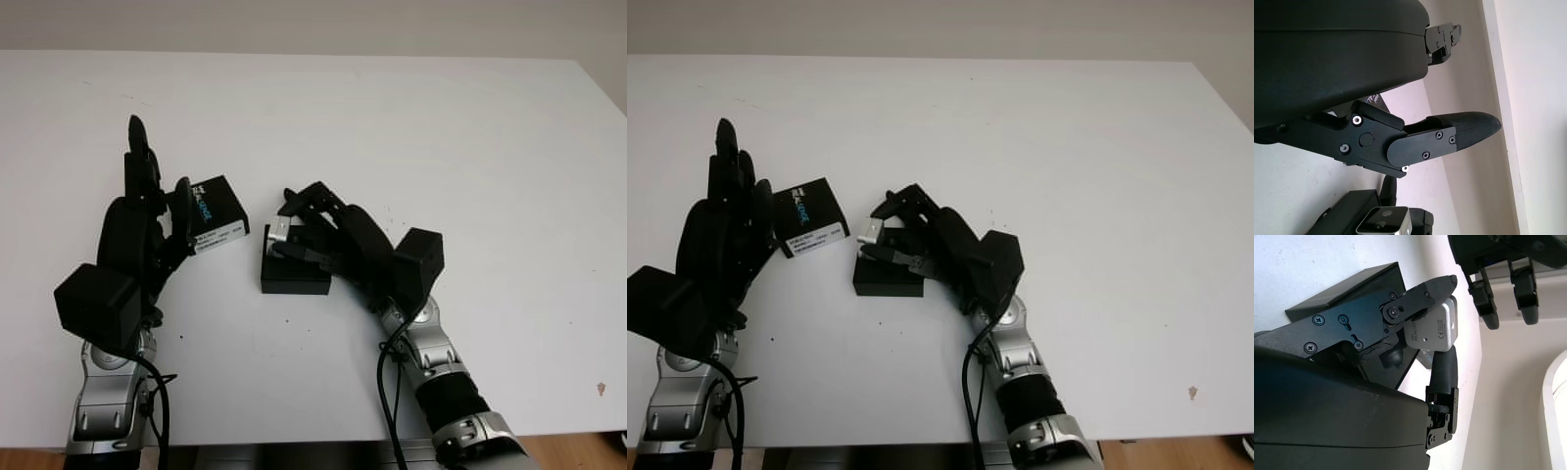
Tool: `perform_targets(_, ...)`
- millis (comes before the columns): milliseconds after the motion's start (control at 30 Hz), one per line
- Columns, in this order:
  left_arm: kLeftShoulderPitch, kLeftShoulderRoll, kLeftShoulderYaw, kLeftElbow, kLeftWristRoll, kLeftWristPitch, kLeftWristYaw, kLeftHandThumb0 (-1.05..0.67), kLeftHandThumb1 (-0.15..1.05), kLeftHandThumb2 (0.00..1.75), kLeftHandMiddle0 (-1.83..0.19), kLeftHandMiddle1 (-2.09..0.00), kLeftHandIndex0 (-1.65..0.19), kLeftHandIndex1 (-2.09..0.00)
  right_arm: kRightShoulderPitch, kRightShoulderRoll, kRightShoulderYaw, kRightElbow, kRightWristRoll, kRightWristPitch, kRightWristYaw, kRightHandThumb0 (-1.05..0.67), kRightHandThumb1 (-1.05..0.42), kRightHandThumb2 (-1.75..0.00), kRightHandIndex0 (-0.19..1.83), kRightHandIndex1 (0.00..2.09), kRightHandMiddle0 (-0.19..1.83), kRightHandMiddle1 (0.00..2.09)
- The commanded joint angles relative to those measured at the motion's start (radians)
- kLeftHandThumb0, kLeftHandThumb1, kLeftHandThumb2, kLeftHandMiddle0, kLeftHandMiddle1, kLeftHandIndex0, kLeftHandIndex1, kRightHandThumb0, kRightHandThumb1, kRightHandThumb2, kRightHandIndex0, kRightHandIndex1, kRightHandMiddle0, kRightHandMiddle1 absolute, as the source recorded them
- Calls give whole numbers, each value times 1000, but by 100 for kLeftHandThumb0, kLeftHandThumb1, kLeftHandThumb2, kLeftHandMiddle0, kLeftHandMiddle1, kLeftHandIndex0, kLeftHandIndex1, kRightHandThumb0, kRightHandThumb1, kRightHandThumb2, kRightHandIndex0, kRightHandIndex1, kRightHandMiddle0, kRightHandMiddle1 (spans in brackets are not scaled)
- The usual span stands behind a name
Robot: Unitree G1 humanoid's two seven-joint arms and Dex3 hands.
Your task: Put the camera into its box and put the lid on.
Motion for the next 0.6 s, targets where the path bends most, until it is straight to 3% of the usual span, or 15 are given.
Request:
perform_targets(0,0,2,1,-7,2,-13,0,-71,105,65,19,0,19,0,27,-23,0,1,-11,0,0,-52,-102,-6,15,0,22,198)
perform_targets(333,2,9,4,-11,2,-10,-5,-72,105,64,19,0,19,0,51,-76,-13,-53,-25,7,-9,-49,-102,-6,11,0,19,199)
perform_targets(567,6,10,6,-23,-5,3,-8,-73,105,64,19,0,19,0,91,-129,12,-178,-94,14,-23,-50,-103,-6,17,3,16,198)
